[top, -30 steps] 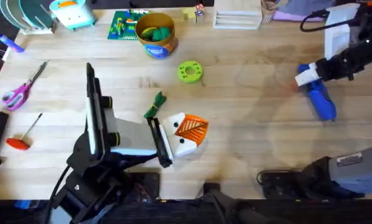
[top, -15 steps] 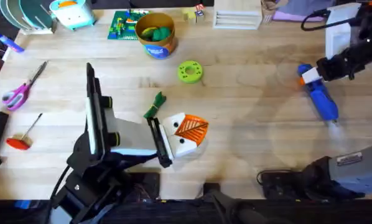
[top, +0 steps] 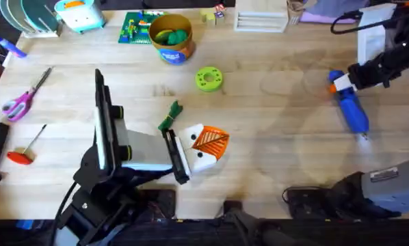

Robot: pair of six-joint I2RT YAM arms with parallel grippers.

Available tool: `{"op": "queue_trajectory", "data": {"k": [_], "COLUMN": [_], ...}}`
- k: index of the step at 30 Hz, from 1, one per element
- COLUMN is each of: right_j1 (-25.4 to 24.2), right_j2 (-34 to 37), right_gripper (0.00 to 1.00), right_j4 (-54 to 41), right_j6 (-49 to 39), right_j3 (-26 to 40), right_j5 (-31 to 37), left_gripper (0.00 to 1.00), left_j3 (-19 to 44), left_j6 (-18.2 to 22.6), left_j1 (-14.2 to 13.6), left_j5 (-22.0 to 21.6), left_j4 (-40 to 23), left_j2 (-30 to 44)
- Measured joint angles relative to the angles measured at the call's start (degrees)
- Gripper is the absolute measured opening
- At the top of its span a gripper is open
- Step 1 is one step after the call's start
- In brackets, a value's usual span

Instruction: Pick up the gripper from the table and insert it into the empty holder that is missing its gripper. Then pick up a screw, insert it into the mounting hole, and use the screwdriver to tighten it. Finally, clean up the table by picking up the vegetable and placing it into the bucket.

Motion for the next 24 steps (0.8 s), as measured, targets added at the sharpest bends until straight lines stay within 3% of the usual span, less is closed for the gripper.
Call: {"op": "queue_trajectory", "data": {"k": [11,24], "right_j1": [-0.01,-0.01], "right_j2": [-3.52,-25.44], "right_gripper": [0.075,0.075], "right_j4": [-1.13,-1.52], "right_j6": [0.07,11.91], "right_j3": [-0.04,-0.04], "right_j5": [1.35,0.12], "left_gripper": [0.008,0.008], "left_j3": [0.00,0.00], "left_j6": [0.00,0.00], "left_j1": [0.00,0.00], "left_j5": [0.00,0.00], "left_j4": [0.00,0.00], "left_j2": [0.00,0.00]}}
